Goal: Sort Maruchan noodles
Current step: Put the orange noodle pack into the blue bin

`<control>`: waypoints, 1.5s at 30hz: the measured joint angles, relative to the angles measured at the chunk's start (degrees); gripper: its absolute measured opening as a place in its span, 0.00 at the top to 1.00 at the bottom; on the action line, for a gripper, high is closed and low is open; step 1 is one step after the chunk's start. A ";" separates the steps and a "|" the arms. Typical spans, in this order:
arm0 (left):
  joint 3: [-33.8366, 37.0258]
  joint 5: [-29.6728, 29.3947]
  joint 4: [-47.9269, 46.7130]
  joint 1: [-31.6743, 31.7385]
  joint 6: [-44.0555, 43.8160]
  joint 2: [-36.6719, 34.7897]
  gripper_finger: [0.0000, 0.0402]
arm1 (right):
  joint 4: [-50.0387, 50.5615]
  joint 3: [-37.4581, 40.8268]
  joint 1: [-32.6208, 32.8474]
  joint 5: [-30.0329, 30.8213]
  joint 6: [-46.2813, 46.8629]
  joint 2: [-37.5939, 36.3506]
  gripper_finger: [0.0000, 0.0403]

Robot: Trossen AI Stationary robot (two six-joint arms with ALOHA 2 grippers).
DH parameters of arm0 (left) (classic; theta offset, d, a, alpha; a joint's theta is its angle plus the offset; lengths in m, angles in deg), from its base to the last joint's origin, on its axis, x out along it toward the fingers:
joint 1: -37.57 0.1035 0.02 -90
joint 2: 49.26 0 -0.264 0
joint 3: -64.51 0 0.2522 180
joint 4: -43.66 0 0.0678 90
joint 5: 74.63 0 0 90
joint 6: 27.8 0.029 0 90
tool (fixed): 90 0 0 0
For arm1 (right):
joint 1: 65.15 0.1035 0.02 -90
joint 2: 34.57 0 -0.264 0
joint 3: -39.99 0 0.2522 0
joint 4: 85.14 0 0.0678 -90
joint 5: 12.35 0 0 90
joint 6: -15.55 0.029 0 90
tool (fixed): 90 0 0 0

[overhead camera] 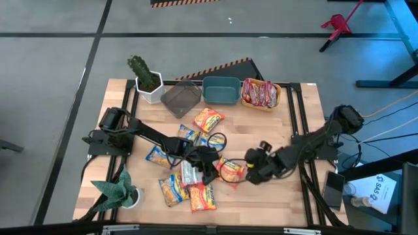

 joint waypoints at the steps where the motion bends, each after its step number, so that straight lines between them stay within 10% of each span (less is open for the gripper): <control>1: 0.00 -0.04 0.68 -0.46 -0.09 0.55 0.77 | -1.90 -0.02 -1.35 -2.22 -4.44 -0.07 0.47; 15: 0.02 -3.02 7.78 -2.52 -3.67 8.05 0.84 | -8.29 0.09 -13.80 -21.54 -29.39 0.87 0.47; 36: -0.16 -4.57 3.78 -0.13 -5.21 10.08 0.89 | -12.90 0.58 -18.38 -26.09 -21.74 6.43 0.47; 45: -0.09 -4.61 4.07 0.22 -5.01 10.17 0.89 | -36.42 14.22 -19.07 -35.61 -11.36 6.16 0.47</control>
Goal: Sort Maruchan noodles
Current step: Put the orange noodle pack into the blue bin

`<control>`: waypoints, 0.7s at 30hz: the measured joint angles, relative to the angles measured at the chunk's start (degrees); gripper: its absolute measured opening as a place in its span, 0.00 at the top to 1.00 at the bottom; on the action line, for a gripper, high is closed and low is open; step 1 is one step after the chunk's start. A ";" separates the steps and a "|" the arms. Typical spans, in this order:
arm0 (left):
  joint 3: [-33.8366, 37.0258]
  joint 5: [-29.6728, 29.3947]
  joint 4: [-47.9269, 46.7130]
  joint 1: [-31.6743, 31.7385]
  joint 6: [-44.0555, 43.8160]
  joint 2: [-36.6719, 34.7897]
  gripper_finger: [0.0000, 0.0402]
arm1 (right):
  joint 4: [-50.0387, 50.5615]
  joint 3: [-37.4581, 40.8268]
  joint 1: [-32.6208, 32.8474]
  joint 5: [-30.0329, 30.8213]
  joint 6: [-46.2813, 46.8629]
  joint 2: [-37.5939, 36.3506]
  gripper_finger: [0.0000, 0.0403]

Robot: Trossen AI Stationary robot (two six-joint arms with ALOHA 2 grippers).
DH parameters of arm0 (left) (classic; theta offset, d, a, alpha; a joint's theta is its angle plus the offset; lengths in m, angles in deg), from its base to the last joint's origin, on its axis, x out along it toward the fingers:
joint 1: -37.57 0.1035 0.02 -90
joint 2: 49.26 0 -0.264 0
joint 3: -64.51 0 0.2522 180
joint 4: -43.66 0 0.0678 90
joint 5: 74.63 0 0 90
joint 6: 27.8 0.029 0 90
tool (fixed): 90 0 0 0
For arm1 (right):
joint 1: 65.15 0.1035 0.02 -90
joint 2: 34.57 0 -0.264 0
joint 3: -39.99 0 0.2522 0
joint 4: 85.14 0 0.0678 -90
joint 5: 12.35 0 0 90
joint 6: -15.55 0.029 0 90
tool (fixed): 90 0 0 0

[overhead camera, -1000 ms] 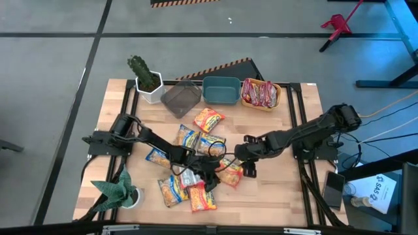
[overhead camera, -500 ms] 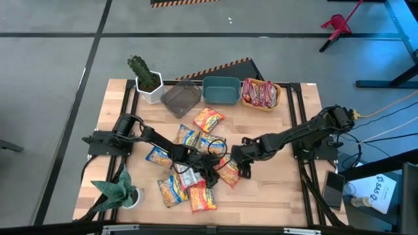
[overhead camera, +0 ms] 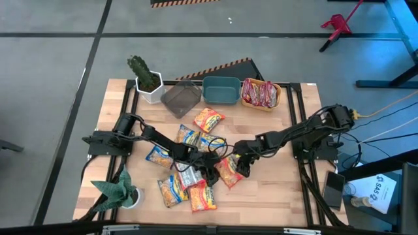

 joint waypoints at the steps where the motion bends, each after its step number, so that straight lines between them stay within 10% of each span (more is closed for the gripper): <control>1: 0.00 0.02 -0.01 -0.01 0.04 0.00 0.89 | -2.46 1.08 0.00 -0.37 0.30 0.02 0.47; 12: 0.11 0.17 0.03 0.10 0.26 0.00 0.89 | -17.07 5.67 0.00 -3.53 4.58 0.44 0.50; 21: 0.15 0.25 0.09 0.10 0.06 0.00 0.89 | -17.11 5.37 0.20 -5.56 4.94 0.12 0.96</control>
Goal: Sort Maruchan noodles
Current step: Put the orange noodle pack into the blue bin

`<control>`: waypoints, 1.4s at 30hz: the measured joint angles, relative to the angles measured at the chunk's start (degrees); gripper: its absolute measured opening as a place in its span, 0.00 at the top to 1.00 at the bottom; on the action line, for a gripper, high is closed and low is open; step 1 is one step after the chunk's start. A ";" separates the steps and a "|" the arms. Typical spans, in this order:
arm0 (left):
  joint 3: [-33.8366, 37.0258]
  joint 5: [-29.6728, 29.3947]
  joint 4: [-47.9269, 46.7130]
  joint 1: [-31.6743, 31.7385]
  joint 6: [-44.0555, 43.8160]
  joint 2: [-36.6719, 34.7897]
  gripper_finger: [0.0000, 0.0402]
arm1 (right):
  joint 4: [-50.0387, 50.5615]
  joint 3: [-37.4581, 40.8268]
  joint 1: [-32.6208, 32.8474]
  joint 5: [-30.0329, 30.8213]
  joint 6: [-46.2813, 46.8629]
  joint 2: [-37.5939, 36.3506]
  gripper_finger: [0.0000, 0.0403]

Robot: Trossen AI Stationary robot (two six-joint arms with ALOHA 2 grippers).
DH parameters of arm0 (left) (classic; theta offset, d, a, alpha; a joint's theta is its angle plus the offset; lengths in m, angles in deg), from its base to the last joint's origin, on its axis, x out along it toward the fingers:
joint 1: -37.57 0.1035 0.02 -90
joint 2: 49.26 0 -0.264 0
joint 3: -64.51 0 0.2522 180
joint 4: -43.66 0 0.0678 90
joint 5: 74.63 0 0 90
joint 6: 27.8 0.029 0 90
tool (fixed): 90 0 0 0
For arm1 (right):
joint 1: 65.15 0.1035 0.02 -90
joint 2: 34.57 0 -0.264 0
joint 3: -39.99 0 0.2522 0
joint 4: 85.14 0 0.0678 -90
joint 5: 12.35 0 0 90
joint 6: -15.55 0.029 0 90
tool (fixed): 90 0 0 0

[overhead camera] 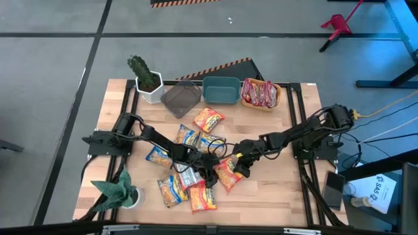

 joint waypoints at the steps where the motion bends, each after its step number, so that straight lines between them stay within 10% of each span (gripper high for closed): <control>1: 0.00 0.39 0.04 0.00 -0.08 -0.05 0.89 | 0.04 0.00 0.00 -0.17 0.00 -0.22 0.95; 23: -0.09 11.08 -2.20 5.92 -4.14 -29.59 0.89 | 8.10 -5.46 -12.58 16.20 -7.18 -22.43 1.00; 42: -0.07 13.27 -5.43 19.27 0.26 -53.98 0.89 | 60.17 -52.08 -40.48 32.70 -30.57 -0.48 1.00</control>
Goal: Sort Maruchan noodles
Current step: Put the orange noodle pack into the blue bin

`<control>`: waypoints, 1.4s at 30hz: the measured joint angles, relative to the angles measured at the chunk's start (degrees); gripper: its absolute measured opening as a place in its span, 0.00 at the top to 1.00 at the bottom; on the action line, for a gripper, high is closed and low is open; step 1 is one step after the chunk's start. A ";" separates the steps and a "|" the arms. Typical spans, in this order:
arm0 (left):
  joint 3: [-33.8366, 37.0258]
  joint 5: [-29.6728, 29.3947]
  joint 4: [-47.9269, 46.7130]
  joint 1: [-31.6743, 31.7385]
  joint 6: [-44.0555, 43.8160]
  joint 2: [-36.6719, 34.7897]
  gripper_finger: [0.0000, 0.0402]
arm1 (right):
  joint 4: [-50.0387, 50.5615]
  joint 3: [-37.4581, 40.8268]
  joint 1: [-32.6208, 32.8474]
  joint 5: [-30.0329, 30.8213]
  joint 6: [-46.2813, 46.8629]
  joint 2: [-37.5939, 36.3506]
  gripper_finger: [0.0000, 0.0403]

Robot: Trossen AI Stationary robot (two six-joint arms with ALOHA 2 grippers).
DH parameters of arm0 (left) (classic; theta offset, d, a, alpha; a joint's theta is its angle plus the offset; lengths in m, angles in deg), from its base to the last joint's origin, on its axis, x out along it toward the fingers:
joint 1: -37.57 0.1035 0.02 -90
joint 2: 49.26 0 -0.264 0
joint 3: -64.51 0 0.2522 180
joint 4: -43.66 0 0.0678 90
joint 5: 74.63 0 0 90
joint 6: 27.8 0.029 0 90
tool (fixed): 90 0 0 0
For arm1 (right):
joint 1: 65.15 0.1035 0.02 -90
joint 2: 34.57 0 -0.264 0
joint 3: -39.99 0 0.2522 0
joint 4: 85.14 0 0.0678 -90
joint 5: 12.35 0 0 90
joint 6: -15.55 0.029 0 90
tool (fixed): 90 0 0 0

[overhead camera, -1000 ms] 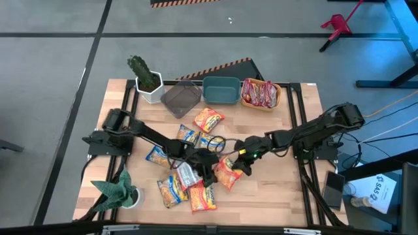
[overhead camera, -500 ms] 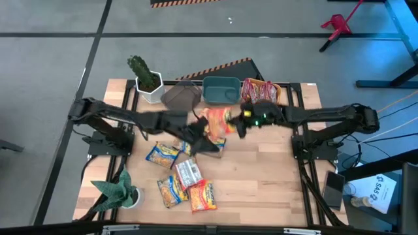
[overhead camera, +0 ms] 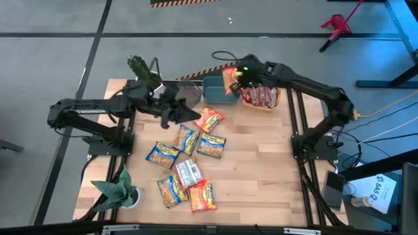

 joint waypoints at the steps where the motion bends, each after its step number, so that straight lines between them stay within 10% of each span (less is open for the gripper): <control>1: 0.02 0.04 -0.21 0.46 0.00 -0.59 0.89 | 1.37 -1.24 -0.25 0.48 -0.04 2.11 1.00; 14: 0.02 3.56 -0.10 4.67 -0.09 -4.43 0.89 | 16.04 -17.45 -1.97 6.60 -0.08 18.82 1.00; 42: 0.02 9.64 -1.67 10.44 -0.07 -6.17 0.89 | 17.89 -18.47 -1.95 6.51 4.41 28.58 0.96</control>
